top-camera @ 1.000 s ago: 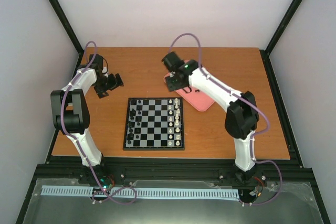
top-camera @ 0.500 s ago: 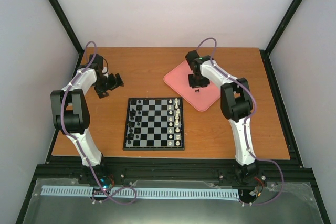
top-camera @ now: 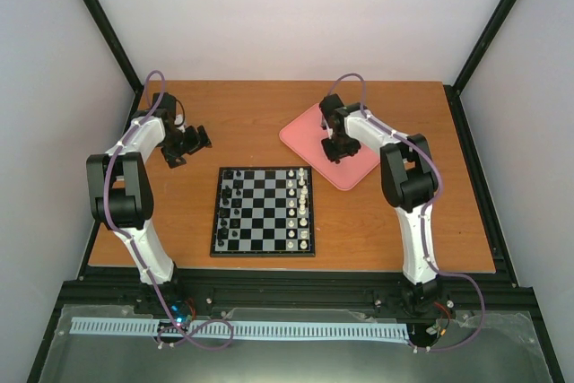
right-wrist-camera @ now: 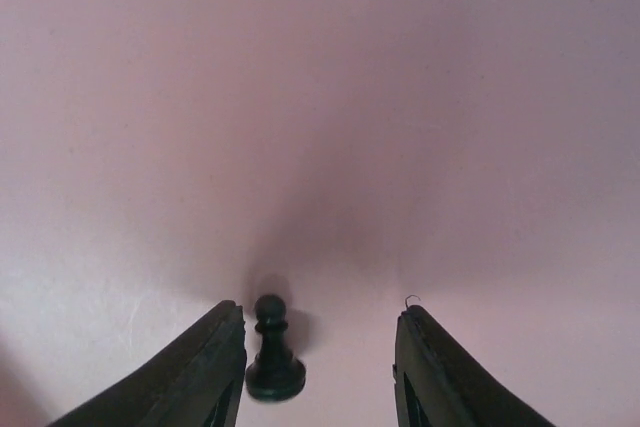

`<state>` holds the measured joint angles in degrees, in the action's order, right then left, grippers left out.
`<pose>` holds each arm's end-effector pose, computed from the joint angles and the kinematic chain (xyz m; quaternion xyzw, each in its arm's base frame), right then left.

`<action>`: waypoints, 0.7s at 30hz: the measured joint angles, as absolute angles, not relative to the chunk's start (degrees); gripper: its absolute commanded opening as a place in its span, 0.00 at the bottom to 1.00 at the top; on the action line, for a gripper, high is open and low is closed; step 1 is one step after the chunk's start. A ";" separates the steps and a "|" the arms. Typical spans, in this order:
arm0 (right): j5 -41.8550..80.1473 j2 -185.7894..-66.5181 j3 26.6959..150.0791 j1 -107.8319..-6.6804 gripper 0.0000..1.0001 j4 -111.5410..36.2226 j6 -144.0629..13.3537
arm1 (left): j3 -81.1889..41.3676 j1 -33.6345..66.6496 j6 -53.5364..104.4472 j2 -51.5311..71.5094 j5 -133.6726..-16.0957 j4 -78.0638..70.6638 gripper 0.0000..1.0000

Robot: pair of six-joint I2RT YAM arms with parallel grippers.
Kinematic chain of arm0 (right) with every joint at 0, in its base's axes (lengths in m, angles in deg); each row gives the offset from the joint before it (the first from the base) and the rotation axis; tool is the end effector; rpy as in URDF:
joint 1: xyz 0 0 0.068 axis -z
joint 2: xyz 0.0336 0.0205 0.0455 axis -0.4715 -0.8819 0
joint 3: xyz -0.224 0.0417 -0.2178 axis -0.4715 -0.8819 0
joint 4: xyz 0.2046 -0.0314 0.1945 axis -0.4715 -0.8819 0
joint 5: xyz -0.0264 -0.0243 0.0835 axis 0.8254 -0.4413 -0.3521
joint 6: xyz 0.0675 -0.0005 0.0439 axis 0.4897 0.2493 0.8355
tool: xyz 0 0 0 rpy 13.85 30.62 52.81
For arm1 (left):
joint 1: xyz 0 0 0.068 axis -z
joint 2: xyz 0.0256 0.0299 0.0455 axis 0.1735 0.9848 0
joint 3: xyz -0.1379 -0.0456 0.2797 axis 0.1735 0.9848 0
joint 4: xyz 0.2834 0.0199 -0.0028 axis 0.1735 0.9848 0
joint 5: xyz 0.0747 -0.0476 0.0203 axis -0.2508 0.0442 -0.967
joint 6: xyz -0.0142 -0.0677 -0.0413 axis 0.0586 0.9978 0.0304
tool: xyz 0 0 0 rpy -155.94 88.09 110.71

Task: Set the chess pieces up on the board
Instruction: Pick up the chess piece from the storage box.

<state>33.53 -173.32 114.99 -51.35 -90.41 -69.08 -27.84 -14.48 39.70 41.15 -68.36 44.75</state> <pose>0.4672 0.1915 0.1504 -0.1683 0.9796 -0.0359 0.1035 0.4172 0.0149 0.2071 -0.2378 0.9515 -0.1525 0.1220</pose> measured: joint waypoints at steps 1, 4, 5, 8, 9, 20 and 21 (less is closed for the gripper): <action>33.53 -172.60 114.14 -51.35 0.50 -90.12 -70.17 | -27.84 -14.48 39.70 41.15 -68.36 44.75 1.00; 33.88 -171.92 113.70 -51.35 0.50 -89.75 -72.33 | -27.84 -14.48 39.70 41.15 -68.34 44.75 1.00; 33.84 -171.92 113.72 -51.35 0.49 -89.71 -72.53 | -27.84 -14.48 39.70 41.15 -68.34 44.75 1.00; 32.76 -171.92 113.72 -51.35 0.45 -89.71 -72.81 | -27.84 -14.48 39.70 41.15 -68.34 44.75 1.00; 32.31 -171.92 113.72 -51.35 0.43 -89.73 -72.81 | -27.84 -14.48 39.70 41.15 -68.32 44.75 1.00; 32.37 -172.42 115.99 -51.22 0.36 -90.21 -72.33 | -27.84 -14.48 39.70 41.15 -68.32 44.73 1.00; 32.37 -172.79 116.32 -51.16 0.36 -90.19 -72.33 | -27.84 -14.48 39.70 41.15 -68.32 44.73 1.00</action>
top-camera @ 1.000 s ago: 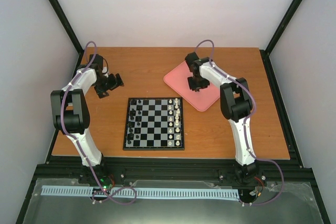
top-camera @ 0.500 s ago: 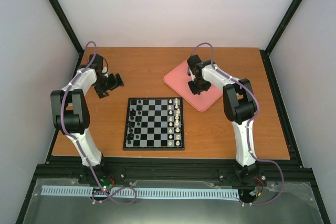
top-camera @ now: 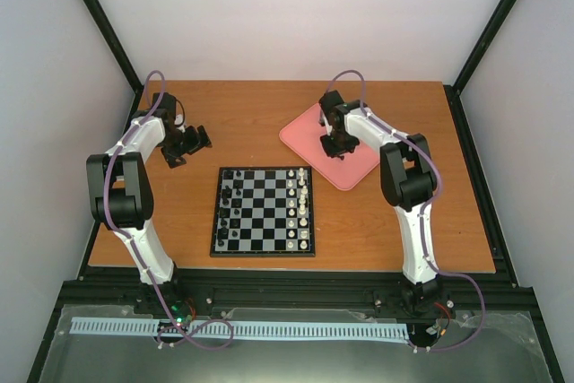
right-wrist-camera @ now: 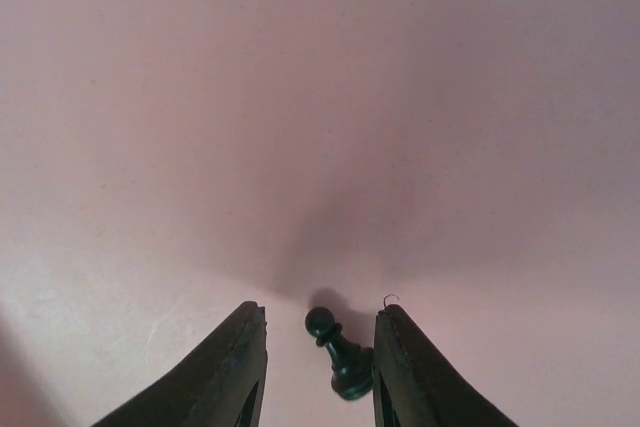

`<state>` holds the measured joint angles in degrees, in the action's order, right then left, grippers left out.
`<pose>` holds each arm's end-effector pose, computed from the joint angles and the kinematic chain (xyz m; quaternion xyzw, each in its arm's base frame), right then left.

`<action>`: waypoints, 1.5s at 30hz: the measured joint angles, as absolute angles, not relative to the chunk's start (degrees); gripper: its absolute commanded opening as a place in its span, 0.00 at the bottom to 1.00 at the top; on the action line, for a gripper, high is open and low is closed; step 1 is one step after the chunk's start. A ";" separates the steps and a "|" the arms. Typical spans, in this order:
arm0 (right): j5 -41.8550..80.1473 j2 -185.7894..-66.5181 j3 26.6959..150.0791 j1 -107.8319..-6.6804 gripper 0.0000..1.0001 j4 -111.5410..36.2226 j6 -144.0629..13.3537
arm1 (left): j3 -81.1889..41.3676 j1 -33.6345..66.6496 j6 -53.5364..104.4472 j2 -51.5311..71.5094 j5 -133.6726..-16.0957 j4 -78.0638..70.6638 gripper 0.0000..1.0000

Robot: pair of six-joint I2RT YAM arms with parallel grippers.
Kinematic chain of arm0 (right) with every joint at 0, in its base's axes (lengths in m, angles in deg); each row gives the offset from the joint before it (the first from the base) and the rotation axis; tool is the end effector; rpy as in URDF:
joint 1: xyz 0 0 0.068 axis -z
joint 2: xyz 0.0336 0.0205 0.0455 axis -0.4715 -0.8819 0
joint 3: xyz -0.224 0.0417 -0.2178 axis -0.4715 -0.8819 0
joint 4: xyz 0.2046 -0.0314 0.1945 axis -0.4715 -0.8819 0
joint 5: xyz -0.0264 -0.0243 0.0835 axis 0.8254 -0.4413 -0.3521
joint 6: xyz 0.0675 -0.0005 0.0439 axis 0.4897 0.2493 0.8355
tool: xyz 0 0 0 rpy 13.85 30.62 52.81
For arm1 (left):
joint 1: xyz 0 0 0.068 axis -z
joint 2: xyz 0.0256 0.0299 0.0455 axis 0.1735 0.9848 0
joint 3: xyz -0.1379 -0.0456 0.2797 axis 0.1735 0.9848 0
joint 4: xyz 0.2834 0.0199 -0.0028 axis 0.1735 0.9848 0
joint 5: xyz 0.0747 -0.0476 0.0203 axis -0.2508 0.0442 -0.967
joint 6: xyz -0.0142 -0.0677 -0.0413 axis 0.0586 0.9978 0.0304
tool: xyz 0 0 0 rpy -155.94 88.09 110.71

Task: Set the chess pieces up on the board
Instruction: Pick up the chess piece from the storage box, then place the chess piece in the storage box.

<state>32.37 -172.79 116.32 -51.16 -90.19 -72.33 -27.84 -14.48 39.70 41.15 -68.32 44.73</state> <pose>0.4717 0.1931 0.1618 -0.1942 0.9735 -0.0254 0.1181 0.4172 0.0148 0.2071 -0.2377 0.9514 -0.1528 0.1221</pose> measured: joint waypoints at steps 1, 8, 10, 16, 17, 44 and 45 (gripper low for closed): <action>32.35 -173.23 116.52 -51.07 0.36 -90.17 -72.31 | -27.84 -14.48 39.70 41.15 -68.32 44.73 1.00; 32.04 -174.76 116.50 -50.04 0.30 -90.27 -72.29 | -27.84 -14.48 39.70 41.26 -68.29 44.73 1.00; 31.37 -174.76 116.34 -49.36 0.25 -90.19 -72.11 | -27.84 -14.48 39.70 41.45 -68.29 44.75 1.00; 29.20 -174.50 115.32 -47.77 0.15 -89.40 -71.61 | -27.92 -14.48 39.70 42.17 -68.27 44.77 1.00; 28.81 -174.39 115.05 -47.72 0.13 -89.16 -71.48 | -27.95 -14.48 39.70 42.24 -68.27 44.77 1.00; 30.27 -159.13 93.18 -47.79 0.03 -58.93 -55.48 | -28.01 -14.48 39.70 42.24 -68.32 44.73 1.00; 31.21 -158.70 92.21 -47.94 0.03 -56.90 -55.37 | -28.01 -14.48 39.70 42.24 -68.32 44.73 1.00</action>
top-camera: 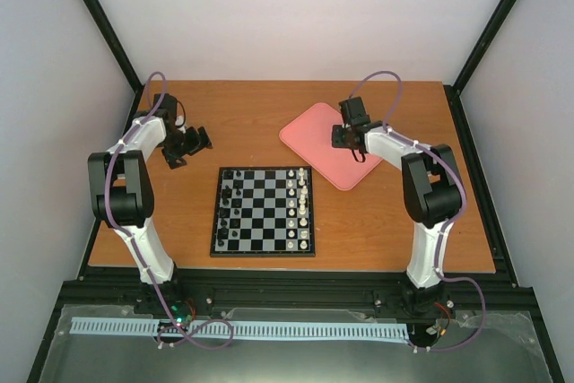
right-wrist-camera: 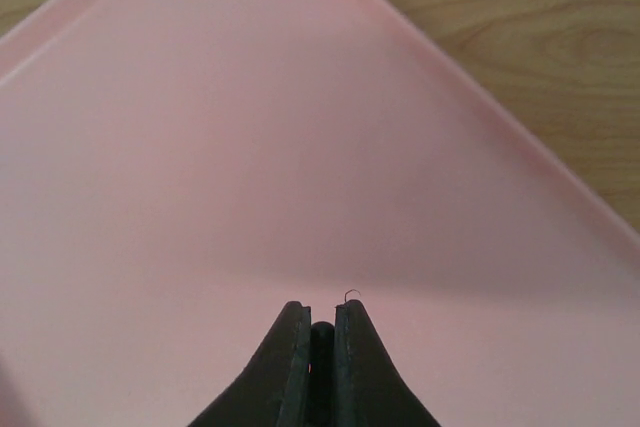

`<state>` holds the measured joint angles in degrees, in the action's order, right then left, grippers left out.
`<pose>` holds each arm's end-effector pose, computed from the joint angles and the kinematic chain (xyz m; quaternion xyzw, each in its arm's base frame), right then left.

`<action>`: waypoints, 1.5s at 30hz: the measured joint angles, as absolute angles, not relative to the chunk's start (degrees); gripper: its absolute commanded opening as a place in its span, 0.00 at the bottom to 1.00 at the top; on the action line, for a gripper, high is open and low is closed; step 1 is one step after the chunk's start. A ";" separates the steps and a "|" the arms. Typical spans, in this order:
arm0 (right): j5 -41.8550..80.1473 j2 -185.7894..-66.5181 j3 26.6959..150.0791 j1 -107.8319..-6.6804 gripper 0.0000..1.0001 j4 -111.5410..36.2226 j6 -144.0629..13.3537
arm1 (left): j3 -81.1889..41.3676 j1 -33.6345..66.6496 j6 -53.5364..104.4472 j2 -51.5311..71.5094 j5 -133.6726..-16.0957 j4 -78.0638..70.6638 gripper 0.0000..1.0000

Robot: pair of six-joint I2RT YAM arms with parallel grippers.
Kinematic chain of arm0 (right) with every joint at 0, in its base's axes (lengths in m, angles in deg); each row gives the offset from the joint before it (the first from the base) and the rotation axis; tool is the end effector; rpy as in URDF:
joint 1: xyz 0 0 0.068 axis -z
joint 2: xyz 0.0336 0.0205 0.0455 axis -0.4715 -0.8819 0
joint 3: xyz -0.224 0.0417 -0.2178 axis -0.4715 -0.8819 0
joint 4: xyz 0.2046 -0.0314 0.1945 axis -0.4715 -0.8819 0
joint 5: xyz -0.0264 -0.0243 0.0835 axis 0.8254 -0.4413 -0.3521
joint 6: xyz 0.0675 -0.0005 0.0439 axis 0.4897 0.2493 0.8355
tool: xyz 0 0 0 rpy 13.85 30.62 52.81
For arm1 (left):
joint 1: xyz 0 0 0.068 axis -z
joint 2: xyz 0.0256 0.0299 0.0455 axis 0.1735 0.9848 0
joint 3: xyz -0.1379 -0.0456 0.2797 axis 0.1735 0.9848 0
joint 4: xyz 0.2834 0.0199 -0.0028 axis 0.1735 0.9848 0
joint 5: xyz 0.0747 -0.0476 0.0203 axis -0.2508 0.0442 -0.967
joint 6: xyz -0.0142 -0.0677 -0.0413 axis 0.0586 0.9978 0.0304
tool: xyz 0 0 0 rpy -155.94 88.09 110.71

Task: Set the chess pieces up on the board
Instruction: Place the chess piece in the storage box.

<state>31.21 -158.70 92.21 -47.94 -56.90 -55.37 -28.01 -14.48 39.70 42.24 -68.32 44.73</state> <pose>0.4569 0.1589 0.1779 -0.0130 0.9503 0.0622 0.3047 0.4196 0.0150 0.2004 -0.2390 0.9523 -0.1515 0.1144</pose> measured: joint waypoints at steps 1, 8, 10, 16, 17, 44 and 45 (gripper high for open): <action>32.37 -158.37 91.25 -48.10 0.03 -54.87 -55.37 | -28.01 -14.48 39.70 42.24 -68.32 44.71 1.00; 39.32 -158.52 84.89 -49.69 0.03 -43.96 -55.28 | -28.01 -14.48 39.70 42.24 -68.32 44.73 1.00; 40.68 -159.35 84.19 -50.00 0.03 -42.17 -54.96 | -28.01 -14.48 39.70 42.24 -68.32 44.73 1.00; 44.02 -163.61 84.41 -50.39 0.11 -38.63 -52.31 | -28.01 -14.48 39.70 42.26 -68.34 44.73 1.00; 44.33 -163.75 84.87 -50.52 0.16 -38.56 -51.66 | -28.01 -14.48 39.70 42.26 -68.36 44.73 1.00; 31.85 -163.07 112.89 -50.46 0.51 -68.90 -51.13 | -28.03 -14.48 39.70 42.35 -68.29 44.73 1.00; 31.15 -163.09 112.56 -50.26 0.49 -69.95 -50.91 | -28.01 -14.48 39.70 42.35 -68.29 44.73 1.00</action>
